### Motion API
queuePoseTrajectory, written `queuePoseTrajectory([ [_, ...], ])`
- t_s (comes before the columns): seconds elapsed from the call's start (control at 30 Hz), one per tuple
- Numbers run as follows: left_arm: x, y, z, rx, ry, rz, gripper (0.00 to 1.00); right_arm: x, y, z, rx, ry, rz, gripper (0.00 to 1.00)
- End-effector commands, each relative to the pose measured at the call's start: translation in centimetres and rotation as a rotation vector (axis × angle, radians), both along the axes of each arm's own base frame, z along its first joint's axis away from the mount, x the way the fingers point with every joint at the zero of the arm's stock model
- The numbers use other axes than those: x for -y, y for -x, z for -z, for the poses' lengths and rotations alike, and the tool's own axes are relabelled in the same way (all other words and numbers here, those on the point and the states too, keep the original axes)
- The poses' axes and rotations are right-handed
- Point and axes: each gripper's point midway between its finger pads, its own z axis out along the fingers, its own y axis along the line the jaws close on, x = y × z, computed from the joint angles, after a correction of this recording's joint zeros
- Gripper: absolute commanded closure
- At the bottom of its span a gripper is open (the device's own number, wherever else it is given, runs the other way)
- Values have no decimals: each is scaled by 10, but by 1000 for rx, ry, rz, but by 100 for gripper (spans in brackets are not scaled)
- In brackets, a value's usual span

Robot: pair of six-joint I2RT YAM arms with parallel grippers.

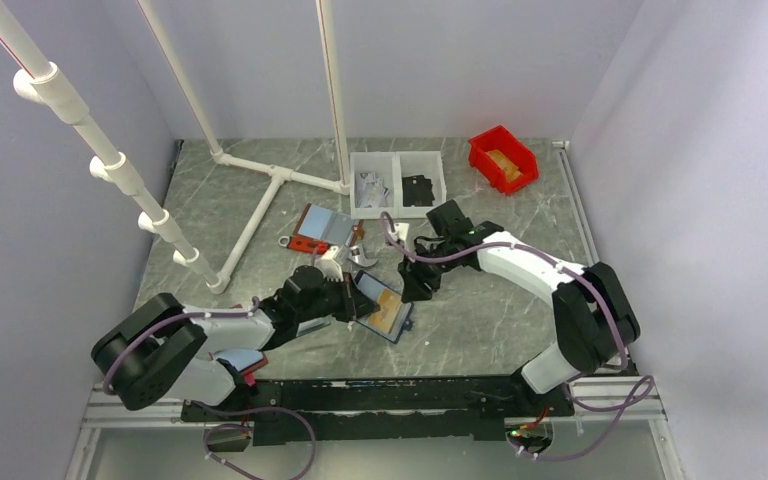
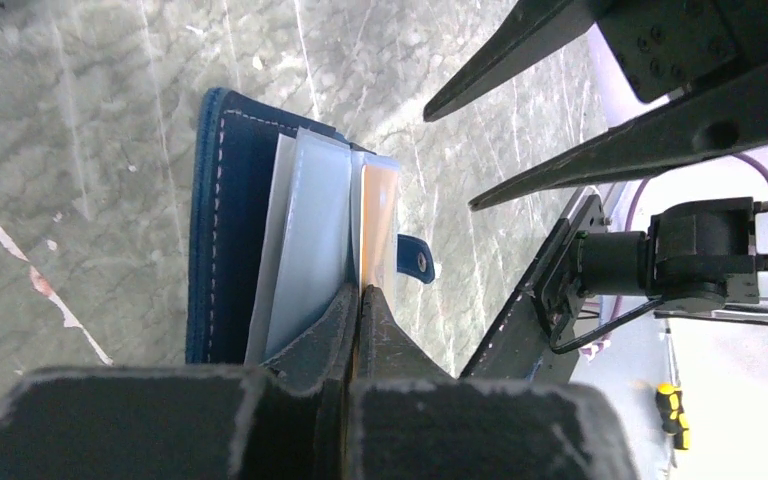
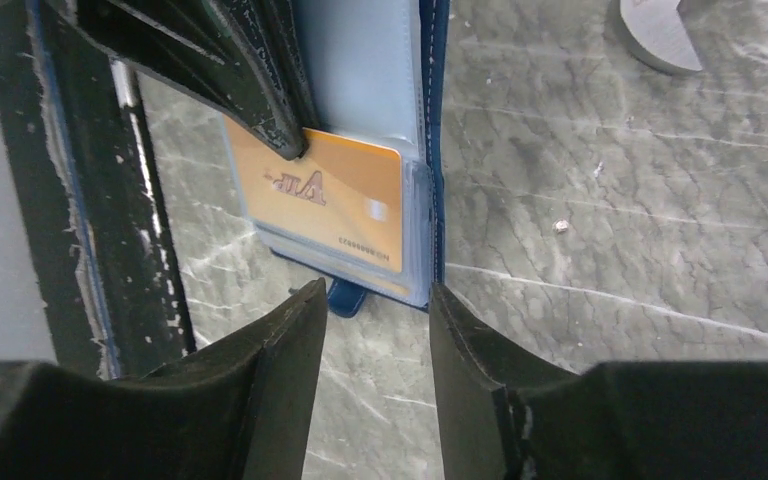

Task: Take the credit cards out of the card holder
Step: Remove the credit card from the card holder.

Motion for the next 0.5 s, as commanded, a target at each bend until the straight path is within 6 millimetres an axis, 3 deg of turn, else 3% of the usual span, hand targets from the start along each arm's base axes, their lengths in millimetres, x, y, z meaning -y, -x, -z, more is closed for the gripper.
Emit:
queuePoseTrajectory([
  [0.0, 1, -7, -22, 146, -8, 31, 100, -6, 3, -41, -10, -151, -40, 53],
  [0.23, 5, -1, -38, 202, 87, 57, 100, -6, 10, -47, -127, -234, -40, 47],
  [0.47, 5, -3, -45, 189, 137, 26, 100, -9, 9, -40, -208, -230, 13, 57],
])
